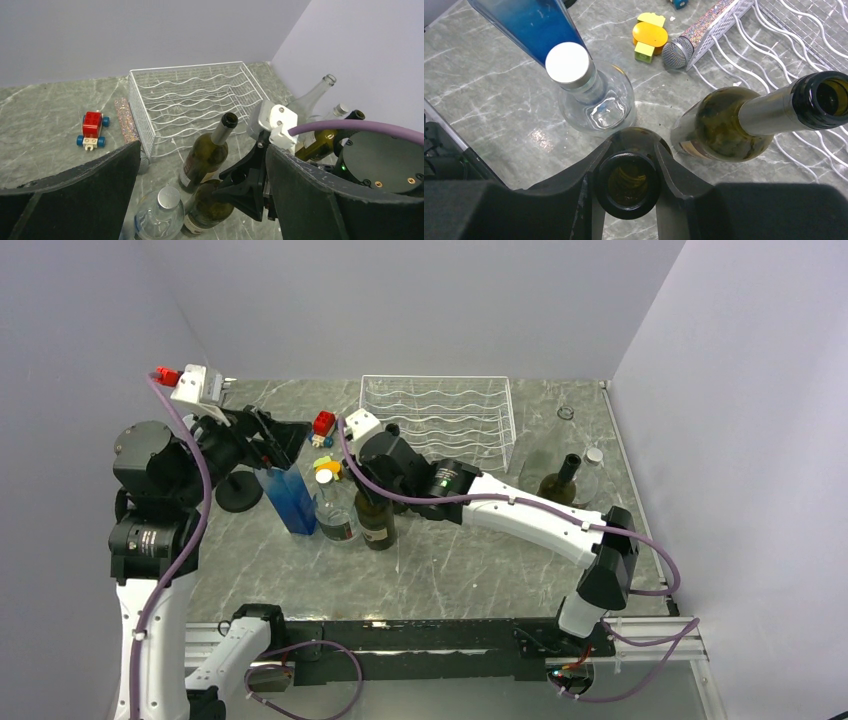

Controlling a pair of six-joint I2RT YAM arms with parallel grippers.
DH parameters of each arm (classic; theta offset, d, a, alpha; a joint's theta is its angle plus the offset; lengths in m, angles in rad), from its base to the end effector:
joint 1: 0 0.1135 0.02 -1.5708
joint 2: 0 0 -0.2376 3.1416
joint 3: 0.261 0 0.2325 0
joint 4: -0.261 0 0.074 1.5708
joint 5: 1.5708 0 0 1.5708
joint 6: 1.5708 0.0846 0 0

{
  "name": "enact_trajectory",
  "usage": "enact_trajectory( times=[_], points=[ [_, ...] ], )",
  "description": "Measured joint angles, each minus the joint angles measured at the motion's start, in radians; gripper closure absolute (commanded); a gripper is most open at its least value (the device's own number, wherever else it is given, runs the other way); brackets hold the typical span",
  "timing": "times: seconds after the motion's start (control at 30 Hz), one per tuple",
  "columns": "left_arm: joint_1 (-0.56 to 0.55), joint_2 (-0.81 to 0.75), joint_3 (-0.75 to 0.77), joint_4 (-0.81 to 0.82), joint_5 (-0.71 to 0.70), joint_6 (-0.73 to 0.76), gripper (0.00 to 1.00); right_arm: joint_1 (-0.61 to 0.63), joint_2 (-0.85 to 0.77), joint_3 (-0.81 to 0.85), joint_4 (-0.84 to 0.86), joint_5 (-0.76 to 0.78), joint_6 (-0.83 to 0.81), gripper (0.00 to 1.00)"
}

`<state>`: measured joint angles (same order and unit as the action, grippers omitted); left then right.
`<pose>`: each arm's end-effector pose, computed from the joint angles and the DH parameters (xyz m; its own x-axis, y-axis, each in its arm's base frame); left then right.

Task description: Put the wine bottle on the wine rack

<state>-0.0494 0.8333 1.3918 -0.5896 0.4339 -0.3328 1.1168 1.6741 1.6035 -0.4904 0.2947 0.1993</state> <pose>0.1677 -0.0439 0.4546 -0.1811 -0.2878 -0.9404 0.4289 0.8374 -0.3389 0.1993 0.3523 0.3114 -0.3776 -0.3418 -0.8606 -0.6910 0.7227 0.0162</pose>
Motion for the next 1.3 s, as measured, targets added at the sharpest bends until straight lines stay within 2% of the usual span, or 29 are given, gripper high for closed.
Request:
enact_trajectory(
  times=[0.2, 0.4, 0.53, 0.7, 0.8, 1.0, 1.13, 1.3],
  points=[
    [0.0, 0.002, 0.007, -0.002, 0.087, 0.02, 0.01, 0.0, 0.0, 0.037, -0.08, 0.004, 0.002, 1.0],
    [0.0, 0.001, -0.011, 0.028, 0.282, 0.043, 0.01, -0.019, -0.032, 0.079, -0.223, -0.043, 0.014, 1.0],
    [0.0, 0.013, -0.065, 0.092, 0.432, 0.031, 0.01, -0.037, -0.139, 0.079, -0.315, -0.085, 0.03, 1.0],
    [-0.036, 0.024, -0.175, 0.215, 0.52, -0.025, 0.01, -0.054, -0.302, 0.079, -0.37, -0.102, 0.051, 1.0],
    [-0.137, 0.051, -0.213, 0.275, 0.512, -0.051, 0.01, -0.071, -0.392, 0.079, -0.392, -0.113, 0.061, 1.0],
    [-0.465, 0.148, -0.211, 0.29, 0.367, 0.026, 0.01, -0.102, -0.48, 0.078, -0.422, -0.149, 0.066, 1.0],
    [-0.574, 0.203, -0.216, 0.28, 0.309, 0.091, 0.01, -0.119, -0.514, 0.078, -0.446, -0.2, 0.069, 1.0],
    [-0.659, 0.176, -0.336, 0.397, 0.32, 0.105, 0.01, -0.123, -0.551, 0.083, -0.455, -0.25, 0.074, 1.0]
  ],
)
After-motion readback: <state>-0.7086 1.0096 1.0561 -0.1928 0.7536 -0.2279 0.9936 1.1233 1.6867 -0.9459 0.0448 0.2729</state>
